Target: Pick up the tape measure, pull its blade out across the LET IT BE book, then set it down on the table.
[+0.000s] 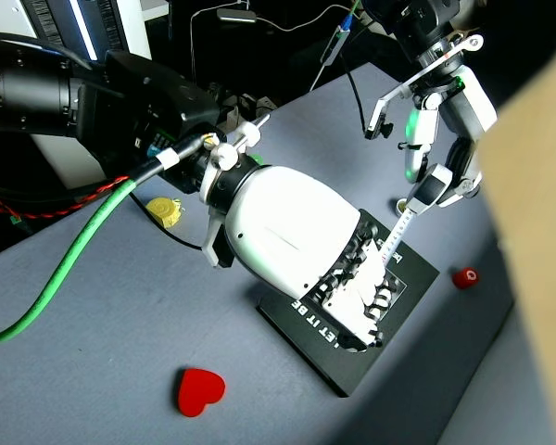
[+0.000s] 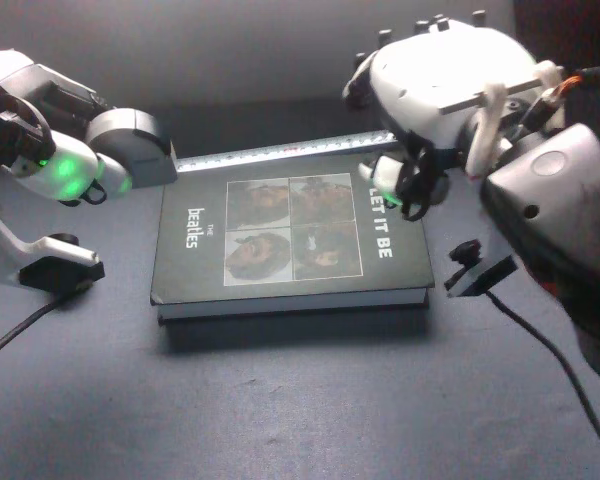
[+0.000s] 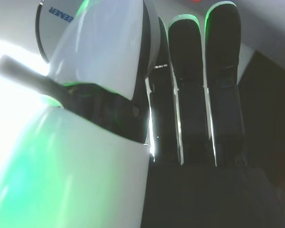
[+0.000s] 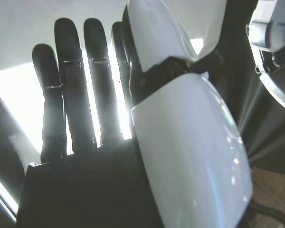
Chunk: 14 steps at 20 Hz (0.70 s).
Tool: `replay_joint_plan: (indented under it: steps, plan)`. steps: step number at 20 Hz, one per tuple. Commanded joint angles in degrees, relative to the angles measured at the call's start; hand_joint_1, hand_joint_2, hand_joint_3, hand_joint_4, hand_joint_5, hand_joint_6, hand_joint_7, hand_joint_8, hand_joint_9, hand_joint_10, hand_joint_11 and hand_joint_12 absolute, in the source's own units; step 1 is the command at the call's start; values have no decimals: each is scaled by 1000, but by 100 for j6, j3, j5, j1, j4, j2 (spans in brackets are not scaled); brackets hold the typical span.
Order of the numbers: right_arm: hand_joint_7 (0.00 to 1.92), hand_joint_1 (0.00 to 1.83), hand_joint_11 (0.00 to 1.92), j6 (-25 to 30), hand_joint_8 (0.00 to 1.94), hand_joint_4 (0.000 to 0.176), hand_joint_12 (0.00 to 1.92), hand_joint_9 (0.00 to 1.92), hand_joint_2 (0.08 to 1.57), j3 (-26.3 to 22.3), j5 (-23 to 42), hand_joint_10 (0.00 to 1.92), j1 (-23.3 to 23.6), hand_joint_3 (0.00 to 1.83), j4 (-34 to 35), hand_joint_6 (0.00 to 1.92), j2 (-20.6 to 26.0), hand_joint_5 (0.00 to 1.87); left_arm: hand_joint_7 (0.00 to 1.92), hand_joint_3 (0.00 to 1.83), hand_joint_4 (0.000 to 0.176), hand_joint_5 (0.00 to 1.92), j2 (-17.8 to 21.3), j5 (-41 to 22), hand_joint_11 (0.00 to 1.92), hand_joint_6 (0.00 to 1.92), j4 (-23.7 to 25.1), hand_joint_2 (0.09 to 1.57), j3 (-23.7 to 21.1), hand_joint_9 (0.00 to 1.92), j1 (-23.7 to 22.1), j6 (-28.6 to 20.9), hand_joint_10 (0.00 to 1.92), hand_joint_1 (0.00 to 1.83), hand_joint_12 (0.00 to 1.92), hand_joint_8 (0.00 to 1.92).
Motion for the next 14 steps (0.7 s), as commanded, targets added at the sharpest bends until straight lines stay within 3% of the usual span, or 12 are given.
replay_joint_plan:
  steps: [1, 2, 14]
  plan:
    - [785, 1100, 254, 113, 13, 0, 1255, 754, 1143, 44, 207, 89, 24, 6, -588, 17, -25, 716, 1020, 0, 0, 1014, 34, -136, 858, 712, 357, 1096, -12, 919, -89, -92, 1264, 1383, 1155, 959]
    - [785, 1096, 254, 342, 13, 0, 1255, 754, 1140, 143, 218, 88, 22, 4, -811, 16, -108, 717, 1019, 1, 0, 991, 34, -136, 857, 737, 357, 1100, -28, 912, -91, -138, 1275, 1382, 1155, 968]
    - [789, 1073, 276, 316, 8, 0, 1265, 757, 1136, 425, 181, 83, -59, 1, -913, 7, -192, 706, 1024, 0, 0, 964, 46, 49, 842, 766, 416, 1105, -51, 904, -83, -198, 1285, 1381, 1151, 972]
